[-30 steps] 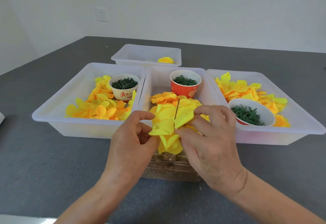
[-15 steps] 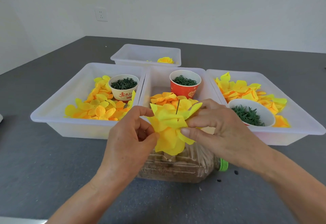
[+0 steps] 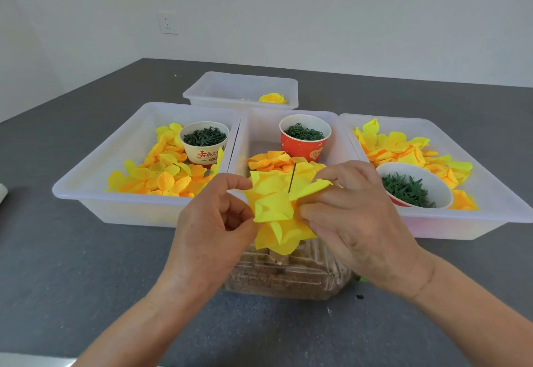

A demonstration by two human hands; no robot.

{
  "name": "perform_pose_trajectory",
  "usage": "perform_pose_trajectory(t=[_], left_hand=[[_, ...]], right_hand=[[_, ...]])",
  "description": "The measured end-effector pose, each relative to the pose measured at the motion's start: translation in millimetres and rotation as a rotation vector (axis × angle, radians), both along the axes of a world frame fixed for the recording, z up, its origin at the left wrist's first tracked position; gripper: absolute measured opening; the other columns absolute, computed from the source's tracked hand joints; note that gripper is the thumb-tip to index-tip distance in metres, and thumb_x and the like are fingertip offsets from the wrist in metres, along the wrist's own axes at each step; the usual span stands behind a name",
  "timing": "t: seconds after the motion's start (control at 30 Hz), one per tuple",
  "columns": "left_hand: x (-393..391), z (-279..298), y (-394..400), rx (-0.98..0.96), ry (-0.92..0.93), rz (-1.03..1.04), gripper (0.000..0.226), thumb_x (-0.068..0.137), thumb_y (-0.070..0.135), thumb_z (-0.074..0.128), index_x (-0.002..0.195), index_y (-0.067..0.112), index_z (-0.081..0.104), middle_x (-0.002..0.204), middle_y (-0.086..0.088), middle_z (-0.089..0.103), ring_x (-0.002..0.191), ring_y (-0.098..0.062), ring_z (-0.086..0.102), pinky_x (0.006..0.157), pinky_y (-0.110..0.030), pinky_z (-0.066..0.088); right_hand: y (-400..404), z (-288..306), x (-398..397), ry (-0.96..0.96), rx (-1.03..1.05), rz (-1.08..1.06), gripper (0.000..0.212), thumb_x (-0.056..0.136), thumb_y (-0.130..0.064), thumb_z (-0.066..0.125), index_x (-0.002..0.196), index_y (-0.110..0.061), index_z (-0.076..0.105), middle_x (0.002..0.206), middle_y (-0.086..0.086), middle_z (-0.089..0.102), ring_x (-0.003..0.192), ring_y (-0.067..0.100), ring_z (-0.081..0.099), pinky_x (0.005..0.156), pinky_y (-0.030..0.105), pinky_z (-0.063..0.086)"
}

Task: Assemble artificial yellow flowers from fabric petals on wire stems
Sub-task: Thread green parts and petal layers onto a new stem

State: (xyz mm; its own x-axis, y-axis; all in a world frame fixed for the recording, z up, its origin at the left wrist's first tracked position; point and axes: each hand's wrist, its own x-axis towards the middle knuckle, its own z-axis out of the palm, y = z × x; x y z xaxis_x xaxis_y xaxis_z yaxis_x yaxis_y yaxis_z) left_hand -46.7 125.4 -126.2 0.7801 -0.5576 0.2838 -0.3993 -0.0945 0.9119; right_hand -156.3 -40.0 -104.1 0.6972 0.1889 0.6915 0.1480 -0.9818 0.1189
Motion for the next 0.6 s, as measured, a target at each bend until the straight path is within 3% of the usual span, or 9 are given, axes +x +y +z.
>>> perform_pose_trajectory(t=[0.1, 0.23, 0.37, 0.53, 0.6], left_hand=[[-3, 0, 2, -0.007, -0.068, 0.032, 0.054, 0.068, -0.004, 0.074, 0.098, 0.037, 0.055, 0.070, 0.007, 0.065, 0.059, -0.007, 0.057, 0.057, -0.017, 0.047], [-6, 6, 3, -0.032, -0.229, 0.095, 0.063, 0.063, -0.001, 0.079, 0.102, 0.044, 0.058, 0.090, 0.013, 0.054, 0.080, -0.009, 0.053, 0.059, -0.016, 0.045], [-5, 9, 5, -0.059, -0.286, 0.092, 0.067, 0.064, -0.004, 0.078, 0.100, 0.049, 0.058, 0.100, 0.015, 0.054, 0.086, -0.009, 0.053, 0.063, -0.016, 0.045], [-6, 9, 4, -0.084, -0.220, 0.116, 0.055, 0.067, 0.000, 0.076, 0.098, 0.042, 0.061, 0.090, 0.014, 0.059, 0.077, -0.007, 0.054, 0.058, -0.014, 0.044], [-6, 9, 7, -0.100, -0.132, 0.141, 0.047, 0.067, 0.006, 0.076, 0.097, 0.038, 0.059, 0.082, 0.012, 0.060, 0.071, -0.006, 0.055, 0.055, -0.013, 0.044]], right_hand=[[3, -2, -2, 0.019, 0.096, 0.002, 0.009, 0.079, -0.012, 0.067, 0.075, -0.016, 0.074, 0.075, -0.009, 0.068, 0.100, 0.028, 0.060, 0.087, 0.043, 0.037], [9, -11, -10, -0.004, 0.409, -0.015, 0.009, 0.067, -0.010, 0.068, 0.069, -0.017, 0.072, 0.074, -0.008, 0.068, 0.112, 0.022, 0.055, 0.091, 0.047, 0.040], [13, -14, -16, -0.093, 0.626, -0.101, 0.012, 0.066, -0.018, 0.062, 0.077, -0.014, 0.057, 0.086, -0.002, 0.061, 0.100, 0.023, 0.056, 0.082, 0.042, 0.045], [16, -6, -14, -0.098, 0.670, -0.171, 0.037, 0.067, -0.017, 0.071, 0.100, -0.013, 0.055, 0.101, -0.001, 0.055, 0.097, 0.012, 0.050, 0.087, 0.013, 0.036], [15, -2, -13, -0.063, 0.620, -0.119, 0.035, 0.069, -0.013, 0.070, 0.103, -0.012, 0.061, 0.106, -0.002, 0.056, 0.101, 0.013, 0.052, 0.092, 0.013, 0.035]])
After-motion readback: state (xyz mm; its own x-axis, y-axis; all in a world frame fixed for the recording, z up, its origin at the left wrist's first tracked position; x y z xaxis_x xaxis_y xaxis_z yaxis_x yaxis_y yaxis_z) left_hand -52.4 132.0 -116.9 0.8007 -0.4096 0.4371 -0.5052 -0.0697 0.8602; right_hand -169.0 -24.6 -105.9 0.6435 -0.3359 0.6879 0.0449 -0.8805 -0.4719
